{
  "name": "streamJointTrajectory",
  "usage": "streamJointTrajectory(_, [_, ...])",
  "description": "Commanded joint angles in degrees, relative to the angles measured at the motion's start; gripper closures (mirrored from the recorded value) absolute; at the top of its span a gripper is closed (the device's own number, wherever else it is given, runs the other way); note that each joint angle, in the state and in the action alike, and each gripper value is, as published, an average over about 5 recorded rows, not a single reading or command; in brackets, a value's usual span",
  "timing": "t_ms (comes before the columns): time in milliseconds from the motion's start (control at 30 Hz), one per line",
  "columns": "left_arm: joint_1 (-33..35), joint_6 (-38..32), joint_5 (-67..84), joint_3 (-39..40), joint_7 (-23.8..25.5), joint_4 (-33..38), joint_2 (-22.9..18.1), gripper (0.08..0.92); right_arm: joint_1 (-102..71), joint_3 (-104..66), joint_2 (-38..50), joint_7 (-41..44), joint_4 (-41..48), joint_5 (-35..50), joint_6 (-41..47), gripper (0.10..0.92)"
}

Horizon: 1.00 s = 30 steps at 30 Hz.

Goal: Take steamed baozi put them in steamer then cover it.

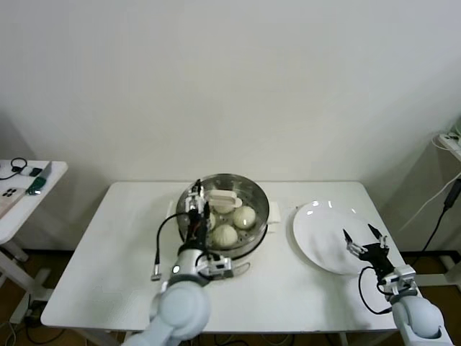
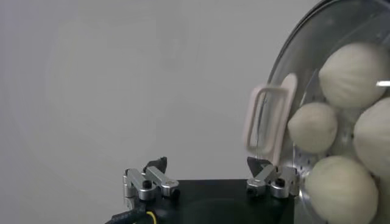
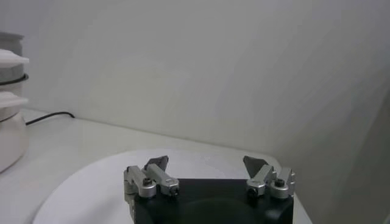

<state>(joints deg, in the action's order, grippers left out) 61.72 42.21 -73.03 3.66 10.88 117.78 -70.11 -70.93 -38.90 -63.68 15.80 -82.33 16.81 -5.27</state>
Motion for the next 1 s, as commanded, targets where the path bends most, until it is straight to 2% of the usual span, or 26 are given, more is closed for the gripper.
streamJointTrajectory(33, [11.11,-9.95,23.98,-14.55,-13.42,9.44,3.58,0.177,-0.11,-0.13,0.1,0.24,-0.21,0.04,-0.33,0.203])
streamJointTrajectory(200, [16.5,-20.55,42.24,-25.89,-18.52,9.23,0.19,0.177,-0.73,-0.25,0.3,0.3,-1.1,0.41,-0.56,0.203])
streamJointTrajectory(367, [22.21,-37.26,55.23,-35.65,-19.56,4.92,-4.72,0.177,-1.94,-0.3,0.85,0.15,-2.54,1.11,-1.4,0.203])
streamJointTrajectory(500, [25.29,-45.23,65.6,-40.79,-19.02,0.62,-9.69,0.177,-3.49,-0.25,0.92,-0.13,-4.18,1.77,-2.53,0.203])
streamJointTrajectory(767, [28.66,-52.37,74.9,-45.04,-16.62,-7.18,-13.61,0.177,-7.71,-0.39,0.04,-0.53,-8.54,3.43,-3.71,0.203])
streamJointTrajectory(1000, [29.15,-52.61,76.93,-46.06,-15.6,-10.33,-14.56,0.177,-9.23,-0.49,-0.97,-0.74,-9.46,4.07,-5.02,0.203])
